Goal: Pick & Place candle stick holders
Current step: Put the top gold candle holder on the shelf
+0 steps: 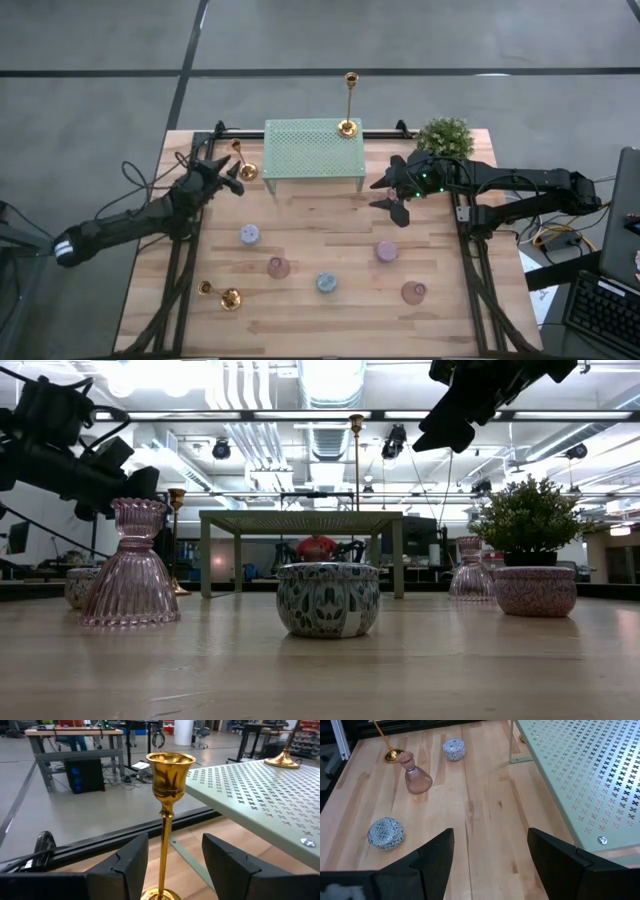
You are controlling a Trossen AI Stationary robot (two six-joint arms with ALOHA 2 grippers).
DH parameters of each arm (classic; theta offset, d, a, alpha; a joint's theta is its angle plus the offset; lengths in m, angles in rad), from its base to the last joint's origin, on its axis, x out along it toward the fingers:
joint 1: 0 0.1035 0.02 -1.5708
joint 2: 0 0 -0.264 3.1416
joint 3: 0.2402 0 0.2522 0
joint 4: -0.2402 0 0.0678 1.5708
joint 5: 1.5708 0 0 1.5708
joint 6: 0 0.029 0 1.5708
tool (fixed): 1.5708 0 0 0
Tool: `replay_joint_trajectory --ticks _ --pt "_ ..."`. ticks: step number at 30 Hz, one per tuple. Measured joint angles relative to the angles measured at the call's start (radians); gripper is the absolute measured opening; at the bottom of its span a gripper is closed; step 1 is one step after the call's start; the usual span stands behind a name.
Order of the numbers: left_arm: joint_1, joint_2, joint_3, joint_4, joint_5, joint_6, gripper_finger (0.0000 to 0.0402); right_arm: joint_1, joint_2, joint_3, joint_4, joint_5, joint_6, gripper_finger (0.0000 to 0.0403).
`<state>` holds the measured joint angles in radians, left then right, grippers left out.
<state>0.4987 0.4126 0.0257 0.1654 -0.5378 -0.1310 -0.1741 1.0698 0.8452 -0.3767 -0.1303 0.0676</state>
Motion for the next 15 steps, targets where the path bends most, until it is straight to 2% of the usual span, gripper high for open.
replay_joint_trajectory --ticks 3,15 --pt "0.024 0.012 0.000 0.001 0.031 0.010 0.0191 0.000 0.000 0.000 0.000 0.000 0.000 0.0244" --pt "0.072 0.138 0.001 0.127 0.048 0.047 0.0190 0.000 0.000 0.000 0.000 0.000 0.000 0.0244"
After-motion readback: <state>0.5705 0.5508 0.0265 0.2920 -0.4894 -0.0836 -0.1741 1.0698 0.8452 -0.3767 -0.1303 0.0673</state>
